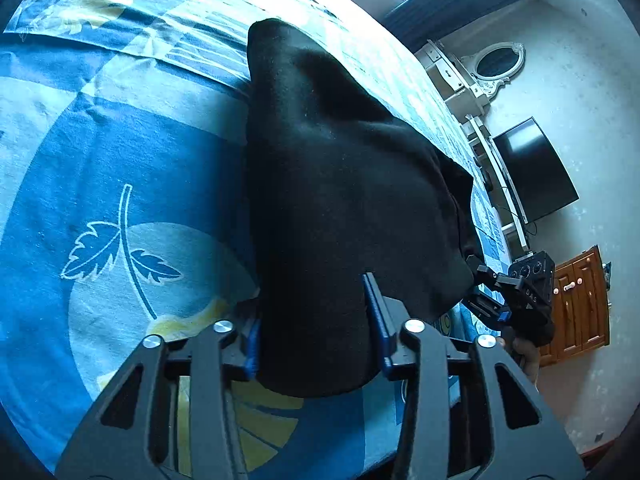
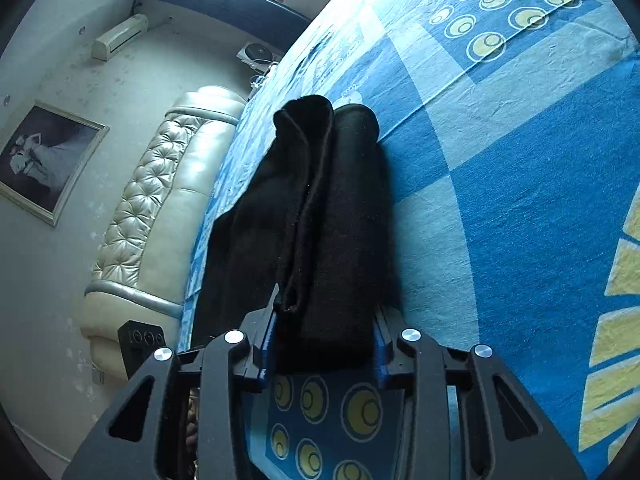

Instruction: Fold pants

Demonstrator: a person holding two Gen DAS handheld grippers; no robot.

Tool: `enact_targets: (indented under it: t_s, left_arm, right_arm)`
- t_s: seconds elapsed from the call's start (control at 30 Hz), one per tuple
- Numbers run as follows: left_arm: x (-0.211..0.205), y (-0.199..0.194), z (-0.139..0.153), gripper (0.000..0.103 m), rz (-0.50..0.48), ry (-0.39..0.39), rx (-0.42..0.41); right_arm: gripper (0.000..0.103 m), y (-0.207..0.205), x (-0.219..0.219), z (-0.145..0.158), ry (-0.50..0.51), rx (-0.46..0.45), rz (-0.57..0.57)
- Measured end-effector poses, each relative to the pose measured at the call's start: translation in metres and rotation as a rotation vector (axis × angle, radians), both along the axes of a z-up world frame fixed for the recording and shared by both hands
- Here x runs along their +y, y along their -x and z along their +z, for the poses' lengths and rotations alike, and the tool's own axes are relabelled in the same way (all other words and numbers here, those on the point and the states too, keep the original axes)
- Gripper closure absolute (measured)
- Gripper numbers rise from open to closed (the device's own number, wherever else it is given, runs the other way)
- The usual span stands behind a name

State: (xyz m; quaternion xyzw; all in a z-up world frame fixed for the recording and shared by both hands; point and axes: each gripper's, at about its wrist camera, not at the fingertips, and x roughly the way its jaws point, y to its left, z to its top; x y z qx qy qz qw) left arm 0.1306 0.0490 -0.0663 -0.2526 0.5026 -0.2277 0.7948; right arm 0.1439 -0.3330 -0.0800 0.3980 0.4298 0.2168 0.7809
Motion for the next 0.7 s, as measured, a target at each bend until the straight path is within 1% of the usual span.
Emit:
enact_targets:
  t_s: [0.13, 0.2, 0.27, 0.33, 0.37, 0.47, 0.7]
  left_arm:
    - [-0.002, 0.012, 0.014, 0.069, 0.002, -0.075, 0.001]
    - [-0.002, 0.02, 0.015, 0.069, -0.004, -0.099, -0.001]
    - [0.0, 0.022, 0.01, 0.068, -0.008, -0.098, -0.013]
    - [0.001, 0.021, 0.004, 0.068, -0.001, -0.086, -0.012]
    - [0.001, 0.02, 0.002, 0.067, 0.001, -0.081, -0.014]
    - [-0.001, 0.021, 0.004, 0.067, -0.002, -0.091, -0.026]
    - [-0.001, 0.025, 0.003, 0.066, 0.003, -0.076, -0.026]
  right_arm:
    - [0.069, 0.018, 0.002, 0.018, -0.021, -0.037, 0.012]
    - [0.069, 0.026, 0.003, 0.012, -0.02, -0.022, 0.03]
    - [0.069, 0.029, -0.001, -0.007, 0.002, 0.02, 0.028]
    - [0.069, 0.03, -0.007, -0.024, -0.053, 0.045, 0.005]
    - [0.069, 0.03, -0.008, -0.027, -0.068, 0.043, 0.0]
    - [0.069, 0.03, -0.008, -0.027, -0.07, 0.039, -0.004]
    - [0.068, 0.029, -0.009, -0.029, -0.075, 0.035, -0.007]
